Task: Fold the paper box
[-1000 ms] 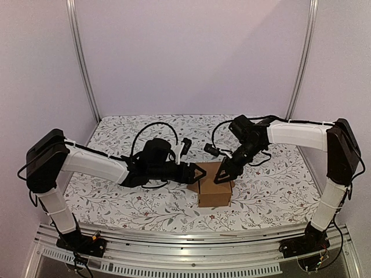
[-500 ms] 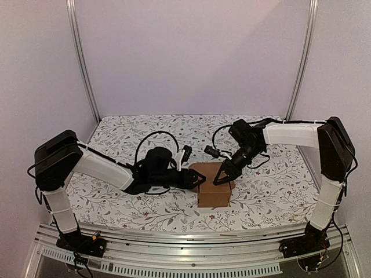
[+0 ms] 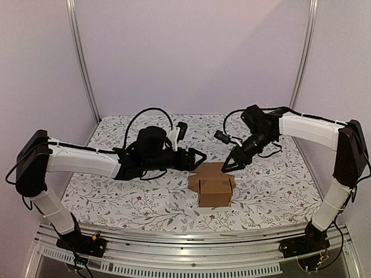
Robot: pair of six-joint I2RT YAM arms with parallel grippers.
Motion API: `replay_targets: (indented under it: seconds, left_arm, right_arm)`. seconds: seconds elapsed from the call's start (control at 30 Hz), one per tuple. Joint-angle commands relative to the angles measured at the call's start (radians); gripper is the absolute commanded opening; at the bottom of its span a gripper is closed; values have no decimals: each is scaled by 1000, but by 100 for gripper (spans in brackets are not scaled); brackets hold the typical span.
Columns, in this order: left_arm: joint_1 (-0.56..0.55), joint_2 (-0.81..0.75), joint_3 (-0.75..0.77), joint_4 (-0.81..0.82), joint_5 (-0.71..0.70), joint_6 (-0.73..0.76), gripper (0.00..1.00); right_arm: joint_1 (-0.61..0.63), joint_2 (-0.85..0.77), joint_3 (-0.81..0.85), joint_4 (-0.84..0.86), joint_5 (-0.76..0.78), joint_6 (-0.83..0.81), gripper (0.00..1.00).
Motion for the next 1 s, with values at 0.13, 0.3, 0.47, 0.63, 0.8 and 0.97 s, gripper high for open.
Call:
replay_targets:
  seconds: [0.13, 0.3, 0.47, 0.63, 0.8, 0.97]
  left_arm:
    - [133, 13, 43, -285, -120, -53, 77]
    - [141, 110, 74, -284, -46, -106, 76]
    - [149, 233, 147, -273, -11, -153, 75]
    - [186, 341, 226, -267, 51, -196, 74]
    - [206, 396, 253, -245, 109, -206, 72]
    - [207, 430, 258, -233, 131, -211, 65]
  right_arm:
    - [-117, -57, 36, 18, 252, 105, 45]
    - [-149, 24, 21, 24, 279, 181, 45]
    - [-177, 131, 76, 24, 307, 239, 47]
    - [-199, 270, 175, 9, 318, 287, 48]
    - [-221, 398, 262, -11, 259, 302, 49]
    - [-232, 494, 325, -28, 159, 325, 50]
